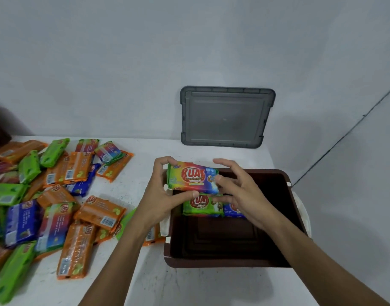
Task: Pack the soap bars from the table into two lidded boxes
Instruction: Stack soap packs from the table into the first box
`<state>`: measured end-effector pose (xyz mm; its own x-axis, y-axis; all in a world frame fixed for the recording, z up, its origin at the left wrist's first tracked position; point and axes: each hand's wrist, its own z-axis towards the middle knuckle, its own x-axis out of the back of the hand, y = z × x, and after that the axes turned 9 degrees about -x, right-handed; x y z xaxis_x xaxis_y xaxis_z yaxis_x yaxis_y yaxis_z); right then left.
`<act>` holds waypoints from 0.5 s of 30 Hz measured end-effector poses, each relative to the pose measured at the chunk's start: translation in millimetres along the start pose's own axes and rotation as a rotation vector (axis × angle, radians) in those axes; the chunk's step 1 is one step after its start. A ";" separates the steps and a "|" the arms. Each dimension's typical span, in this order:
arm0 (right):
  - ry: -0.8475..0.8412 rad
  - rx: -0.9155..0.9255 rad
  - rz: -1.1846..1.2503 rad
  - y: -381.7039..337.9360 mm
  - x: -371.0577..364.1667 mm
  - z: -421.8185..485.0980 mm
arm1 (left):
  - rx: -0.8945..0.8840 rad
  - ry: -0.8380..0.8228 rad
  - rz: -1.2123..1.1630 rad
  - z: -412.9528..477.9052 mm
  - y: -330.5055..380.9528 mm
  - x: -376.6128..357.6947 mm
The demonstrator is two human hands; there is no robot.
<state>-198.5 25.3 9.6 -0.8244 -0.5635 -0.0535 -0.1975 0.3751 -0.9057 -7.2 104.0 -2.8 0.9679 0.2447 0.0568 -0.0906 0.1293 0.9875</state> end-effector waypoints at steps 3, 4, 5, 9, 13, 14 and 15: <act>-0.096 0.001 0.203 -6.2 0.9 -9.0 | -0.051 -0.092 0.048 3.4 4.3 -10.2; -0.071 0.008 0.218 -7.5 3.8 -12.4 | -0.055 -0.120 0.080 4.8 3.8 -11.2; -0.037 0.017 0.214 -6.9 9.1 -15.4 | -0.056 -0.144 0.135 5.8 2.4 -10.6; 0.099 0.021 0.014 -1.0 45.0 -27.7 | -0.085 -0.149 0.481 6.7 -12.2 3.0; 0.184 -0.094 -0.148 12.2 73.2 -28.5 | -0.191 -0.125 0.715 1.9 -32.7 14.5; 0.218 -0.124 -0.187 16.8 74.8 -26.1 | -0.198 -0.123 0.731 0.4 -37.4 15.3; 0.251 -0.146 -0.227 22.0 74.7 -22.7 | -0.201 -0.119 0.723 -0.8 -41.6 15.9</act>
<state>-276.5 8.3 -4.8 -0.8518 -0.4532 0.2627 -0.4489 0.3730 -0.8120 11.8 103.3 -43.2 0.6693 0.2314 0.7061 -0.7417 0.1511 0.6535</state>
